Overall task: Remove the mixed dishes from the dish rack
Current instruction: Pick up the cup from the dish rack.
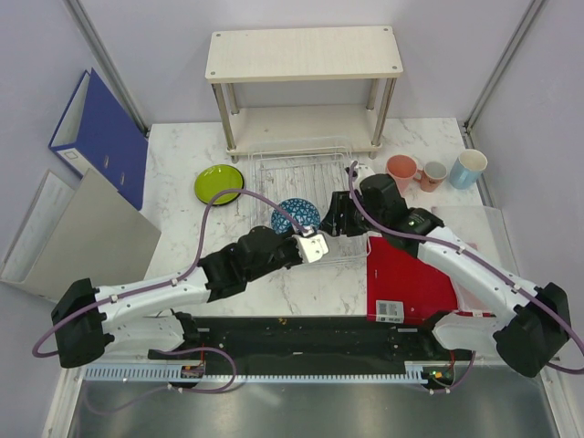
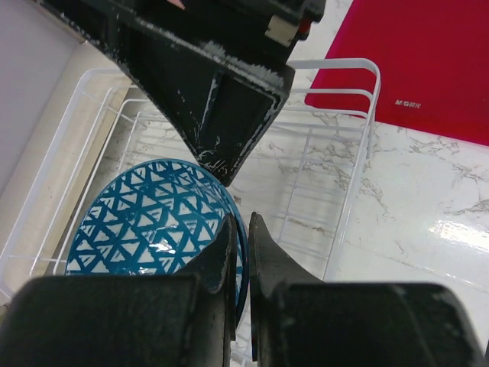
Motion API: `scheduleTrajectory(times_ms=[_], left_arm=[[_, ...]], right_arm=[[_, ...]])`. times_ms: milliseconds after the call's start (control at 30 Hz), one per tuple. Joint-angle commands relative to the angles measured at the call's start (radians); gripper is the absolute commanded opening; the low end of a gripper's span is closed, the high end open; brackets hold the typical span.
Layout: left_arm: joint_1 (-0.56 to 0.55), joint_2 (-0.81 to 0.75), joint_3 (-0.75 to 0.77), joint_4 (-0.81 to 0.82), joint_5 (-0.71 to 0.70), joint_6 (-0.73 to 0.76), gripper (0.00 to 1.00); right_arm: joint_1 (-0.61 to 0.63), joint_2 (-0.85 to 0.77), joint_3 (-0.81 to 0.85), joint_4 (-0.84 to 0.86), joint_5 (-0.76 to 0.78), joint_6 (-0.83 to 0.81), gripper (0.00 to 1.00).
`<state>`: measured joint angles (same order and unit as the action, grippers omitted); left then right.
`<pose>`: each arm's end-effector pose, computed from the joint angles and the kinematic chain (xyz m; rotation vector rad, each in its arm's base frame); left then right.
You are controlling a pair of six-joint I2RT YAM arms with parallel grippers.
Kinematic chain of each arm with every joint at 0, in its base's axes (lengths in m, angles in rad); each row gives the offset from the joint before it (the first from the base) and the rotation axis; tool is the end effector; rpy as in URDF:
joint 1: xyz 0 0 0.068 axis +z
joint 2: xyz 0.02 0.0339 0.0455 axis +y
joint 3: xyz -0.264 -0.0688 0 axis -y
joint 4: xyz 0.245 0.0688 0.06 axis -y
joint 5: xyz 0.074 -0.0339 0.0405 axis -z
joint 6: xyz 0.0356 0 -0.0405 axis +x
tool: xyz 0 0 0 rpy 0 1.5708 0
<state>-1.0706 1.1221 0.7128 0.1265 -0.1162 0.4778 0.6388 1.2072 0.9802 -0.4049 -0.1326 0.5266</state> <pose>0.1279 -0.2254 0.2784 1.2429 1.3873 -0.3045 0.2112 0.1627 0.2990 -0.2073 2.3032 0.7733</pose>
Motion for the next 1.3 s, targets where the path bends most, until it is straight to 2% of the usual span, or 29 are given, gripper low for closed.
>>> scheduleTrajectory(times_ms=[0,167,300,867,1000,1267], left_arm=[[-0.017,-0.031,0.002,0.11,0.016,0.036,0.02],[-0.025,-0.028,-0.004,0.107,0.007,0.032,0.02],[-0.028,-0.021,-0.006,0.101,-0.002,0.024,0.02],[-0.074,-0.021,0.005,0.114,-0.013,0.002,0.02],[-0.089,-0.022,0.005,0.113,-0.03,0.015,0.02],[-0.101,-0.03,0.007,0.104,-0.049,0.015,0.02]], right_arm=[[0.019,0.022,0.055,0.089,0.025,0.016,0.61],[0.036,0.011,0.074,0.089,0.088,0.024,0.61],[0.039,-0.005,0.13,0.017,0.108,0.024,0.61],[0.058,0.092,0.115,0.043,0.062,0.012,0.61],[0.068,0.118,0.103,0.04,0.047,0.001,0.53],[0.075,0.127,0.049,0.024,0.053,-0.03,0.44]])
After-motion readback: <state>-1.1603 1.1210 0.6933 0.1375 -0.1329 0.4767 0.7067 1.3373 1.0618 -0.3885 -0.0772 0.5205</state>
